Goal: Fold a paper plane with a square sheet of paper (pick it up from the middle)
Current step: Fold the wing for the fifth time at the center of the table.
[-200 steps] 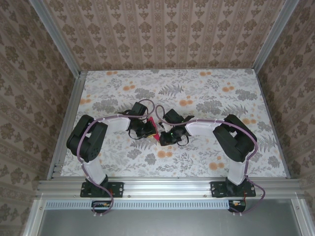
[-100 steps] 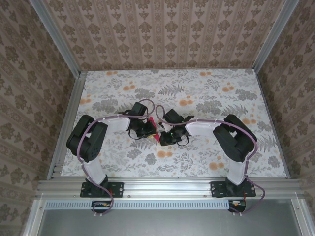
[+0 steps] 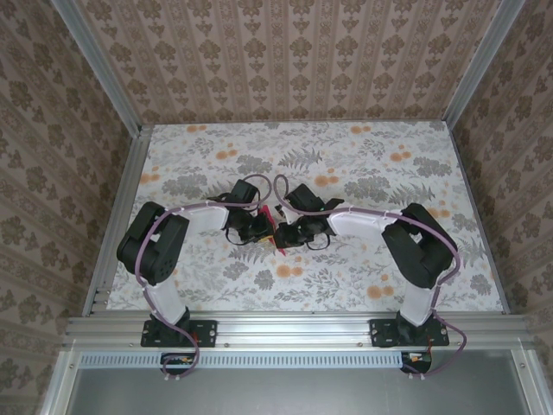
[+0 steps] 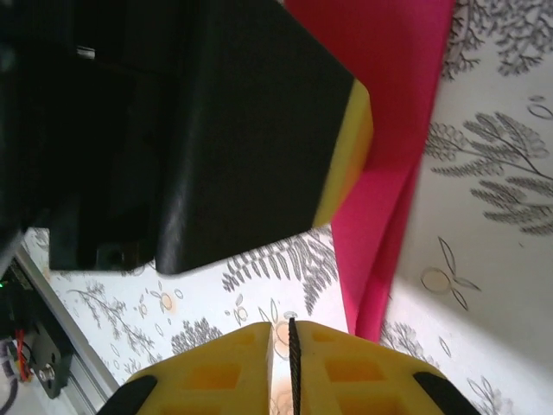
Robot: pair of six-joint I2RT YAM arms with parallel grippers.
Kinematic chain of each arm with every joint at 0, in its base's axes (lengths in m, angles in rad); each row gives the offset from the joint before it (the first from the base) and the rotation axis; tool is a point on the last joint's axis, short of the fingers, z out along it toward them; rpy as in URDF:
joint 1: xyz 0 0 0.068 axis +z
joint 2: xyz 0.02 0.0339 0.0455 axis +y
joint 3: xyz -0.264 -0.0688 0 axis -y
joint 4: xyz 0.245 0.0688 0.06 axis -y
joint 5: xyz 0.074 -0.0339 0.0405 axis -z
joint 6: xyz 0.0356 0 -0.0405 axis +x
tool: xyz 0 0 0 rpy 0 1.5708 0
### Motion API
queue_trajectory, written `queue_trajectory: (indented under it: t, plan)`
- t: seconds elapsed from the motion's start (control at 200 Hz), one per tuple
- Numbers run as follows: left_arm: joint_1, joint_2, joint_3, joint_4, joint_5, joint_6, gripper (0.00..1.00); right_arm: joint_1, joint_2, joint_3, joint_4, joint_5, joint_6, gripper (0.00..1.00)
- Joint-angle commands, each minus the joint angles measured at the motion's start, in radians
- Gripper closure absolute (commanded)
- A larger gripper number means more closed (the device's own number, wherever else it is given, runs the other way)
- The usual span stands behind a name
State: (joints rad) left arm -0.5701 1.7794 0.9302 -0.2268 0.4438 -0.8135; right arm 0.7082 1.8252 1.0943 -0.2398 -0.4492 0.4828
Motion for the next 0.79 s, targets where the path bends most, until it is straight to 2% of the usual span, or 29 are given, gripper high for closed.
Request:
queue_trajectory:
  t: [0.0,0.35,0.79]
  plan:
    - [-0.001,0.046,-0.02,-0.067,-0.083,0.021,0.86,0.007,0.05,0.038,0.006,-0.034,0.021,0.86]
    - [-0.001,0.046,-0.021,-0.065,-0.084,0.017,0.86,0.006,0.096,0.038,-0.073,0.055,0.001,0.88]
    - [0.001,0.049,-0.016,-0.072,-0.089,0.019,0.86,0.004,0.097,0.009,-0.117,0.068,-0.02,0.88]
